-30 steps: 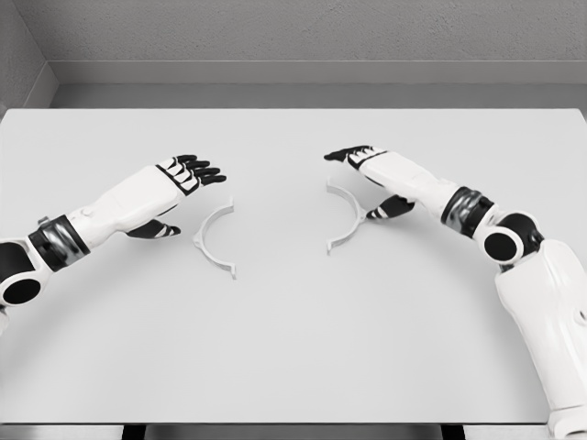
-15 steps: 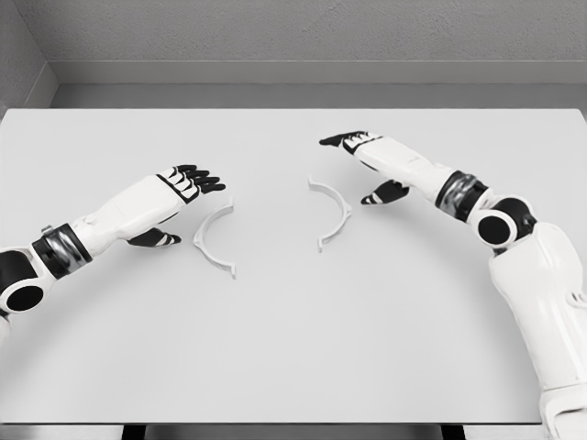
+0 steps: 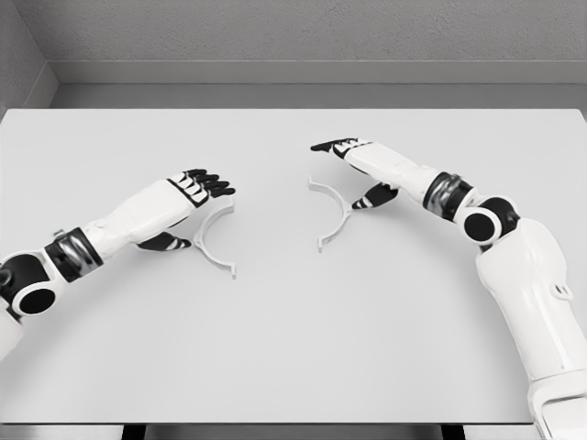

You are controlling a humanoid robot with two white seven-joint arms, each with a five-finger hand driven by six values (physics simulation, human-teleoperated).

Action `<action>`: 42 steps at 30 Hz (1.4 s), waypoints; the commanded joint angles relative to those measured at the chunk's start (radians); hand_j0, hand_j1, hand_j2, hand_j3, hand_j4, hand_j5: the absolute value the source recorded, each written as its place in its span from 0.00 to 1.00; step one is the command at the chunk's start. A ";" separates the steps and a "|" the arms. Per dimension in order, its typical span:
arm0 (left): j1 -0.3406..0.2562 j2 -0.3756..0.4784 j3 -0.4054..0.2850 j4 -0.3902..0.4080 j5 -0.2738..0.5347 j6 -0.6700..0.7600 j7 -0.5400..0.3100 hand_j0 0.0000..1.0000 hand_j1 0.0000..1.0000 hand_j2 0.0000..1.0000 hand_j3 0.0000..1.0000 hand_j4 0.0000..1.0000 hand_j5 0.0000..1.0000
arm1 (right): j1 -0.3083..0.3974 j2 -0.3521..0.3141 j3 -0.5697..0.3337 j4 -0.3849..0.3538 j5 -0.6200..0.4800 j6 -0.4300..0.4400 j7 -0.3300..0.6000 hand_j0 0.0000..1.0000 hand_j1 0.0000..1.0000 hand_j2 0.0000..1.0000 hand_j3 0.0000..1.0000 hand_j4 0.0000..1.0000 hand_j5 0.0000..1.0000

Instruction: Assemble PVC drainage pipe clamps

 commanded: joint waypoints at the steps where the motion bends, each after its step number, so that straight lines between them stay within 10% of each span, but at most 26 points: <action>1: 0.000 -0.009 -0.001 0.000 0.004 0.000 0.000 1.00 1.00 1.00 1.00 1.00 1.00 | 0.000 0.001 0.001 0.002 -0.007 0.002 -0.001 1.00 1.00 1.00 1.00 1.00 1.00; 42: 0.009 -0.058 0.020 -0.008 0.018 -0.002 0.003 1.00 1.00 1.00 1.00 1.00 1.00 | -0.063 0.064 0.045 0.048 -0.010 0.068 -0.002 1.00 1.00 1.00 1.00 1.00 1.00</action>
